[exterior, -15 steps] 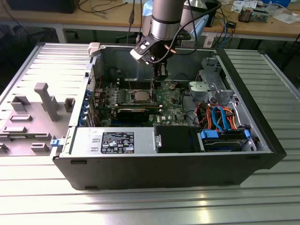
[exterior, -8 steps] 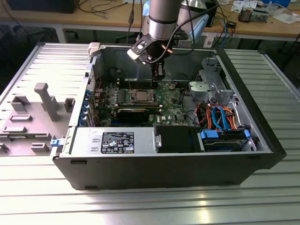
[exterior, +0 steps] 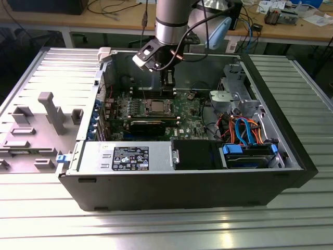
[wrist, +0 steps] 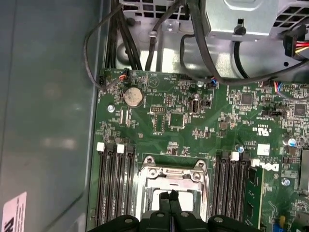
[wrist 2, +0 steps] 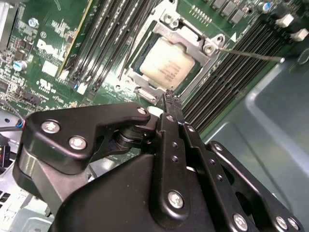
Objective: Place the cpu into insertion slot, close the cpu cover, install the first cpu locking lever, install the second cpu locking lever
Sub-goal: 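Close the cpu cover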
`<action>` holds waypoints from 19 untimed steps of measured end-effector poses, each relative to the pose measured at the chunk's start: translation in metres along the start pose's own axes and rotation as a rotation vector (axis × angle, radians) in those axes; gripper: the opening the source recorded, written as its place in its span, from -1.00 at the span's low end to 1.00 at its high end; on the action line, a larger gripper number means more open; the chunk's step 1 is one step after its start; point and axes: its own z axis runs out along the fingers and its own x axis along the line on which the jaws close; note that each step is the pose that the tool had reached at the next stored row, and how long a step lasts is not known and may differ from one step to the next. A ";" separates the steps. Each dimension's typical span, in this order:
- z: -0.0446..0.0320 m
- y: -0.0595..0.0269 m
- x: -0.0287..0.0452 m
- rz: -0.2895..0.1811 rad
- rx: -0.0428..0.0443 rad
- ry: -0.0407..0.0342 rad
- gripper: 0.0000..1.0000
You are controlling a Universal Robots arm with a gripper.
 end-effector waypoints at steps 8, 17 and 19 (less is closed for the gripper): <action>0.0010 -0.0182 0.0016 -0.004 0.0000 -0.0001 -0.79; 0.0033 -0.0317 0.0016 -0.005 0.0000 -0.0001 -0.79; 0.0038 -0.0326 0.0014 -0.005 0.0002 -0.0006 -0.79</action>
